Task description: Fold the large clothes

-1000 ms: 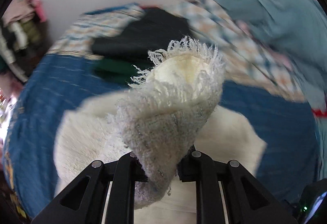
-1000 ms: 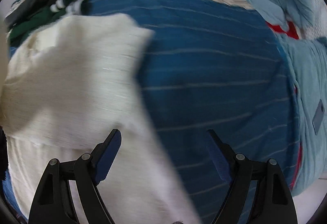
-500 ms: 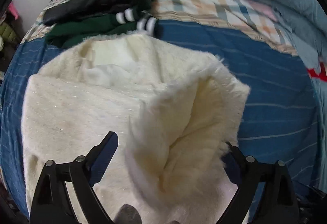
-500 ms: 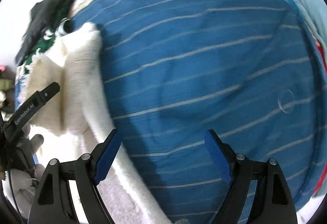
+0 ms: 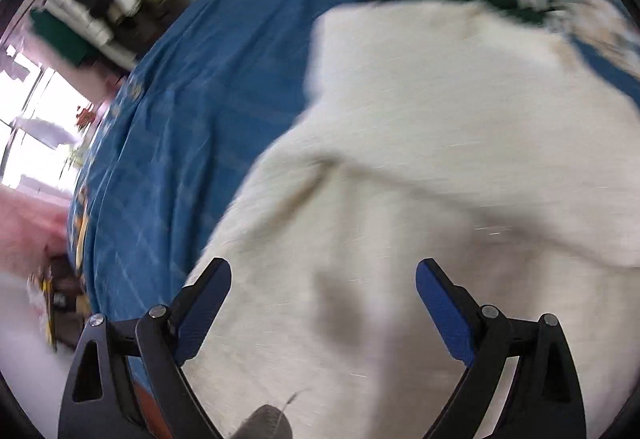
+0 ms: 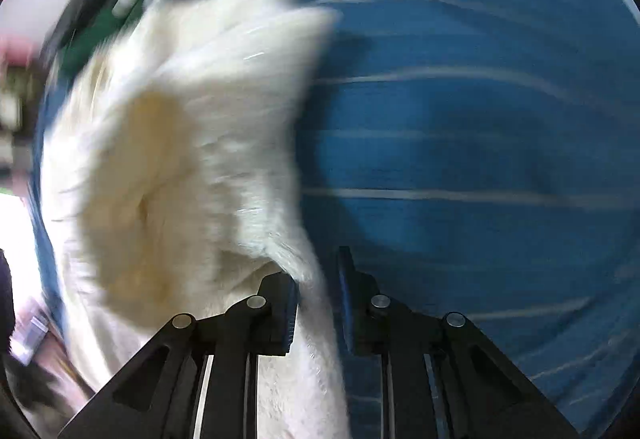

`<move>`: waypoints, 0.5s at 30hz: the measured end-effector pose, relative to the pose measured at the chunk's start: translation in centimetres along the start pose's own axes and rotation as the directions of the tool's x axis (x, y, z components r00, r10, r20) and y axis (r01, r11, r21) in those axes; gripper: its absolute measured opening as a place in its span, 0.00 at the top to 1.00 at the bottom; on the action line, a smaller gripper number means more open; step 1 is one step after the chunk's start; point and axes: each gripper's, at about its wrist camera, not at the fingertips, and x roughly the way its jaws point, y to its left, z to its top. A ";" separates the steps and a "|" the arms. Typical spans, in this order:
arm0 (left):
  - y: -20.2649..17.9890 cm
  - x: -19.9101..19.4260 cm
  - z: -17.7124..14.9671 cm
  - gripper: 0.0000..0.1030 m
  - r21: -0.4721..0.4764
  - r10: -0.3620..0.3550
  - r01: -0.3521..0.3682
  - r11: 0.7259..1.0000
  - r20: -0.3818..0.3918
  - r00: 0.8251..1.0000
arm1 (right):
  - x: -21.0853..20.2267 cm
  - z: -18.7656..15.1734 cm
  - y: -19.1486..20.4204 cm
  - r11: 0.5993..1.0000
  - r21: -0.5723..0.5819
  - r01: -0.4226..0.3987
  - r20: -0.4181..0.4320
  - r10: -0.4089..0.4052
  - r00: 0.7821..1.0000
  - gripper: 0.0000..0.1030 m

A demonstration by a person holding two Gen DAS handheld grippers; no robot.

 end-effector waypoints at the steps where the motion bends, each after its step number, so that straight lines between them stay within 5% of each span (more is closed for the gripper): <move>1: 0.9 1.3 -0.1 0.08 -0.019 0.013 -0.013 1.000 -0.016 1.000 | 0.4 -0.3 -1.9 0.996 0.084 -0.010 -0.009 0.011 1.000 0.82; 7: 3.2 4.6 1.4 0.08 -0.067 0.034 -0.035 0.997 -0.027 0.999 | -1.0 -0.2 -0.5 0.997 0.076 0.030 -0.003 -0.030 1.000 0.69; 11: 2.5 6.9 4.1 0.08 -0.040 0.066 -0.067 0.997 -0.019 0.998 | -0.2 0.4 0.8 0.995 -0.013 0.098 -0.030 -0.098 0.995 0.69; 13: 2.6 9.6 5.6 0.00 -0.020 0.090 -0.091 0.996 -0.050 0.995 | 0.5 0.5 1.3 0.991 -0.039 0.125 -0.035 -0.127 0.991 0.70; 15: 3.1 11.0 6.7 0.00 -0.047 0.053 -0.056 0.997 -0.056 0.997 | 0.7 0.9 1.0 0.989 -0.032 0.142 -0.028 -0.143 0.989 0.70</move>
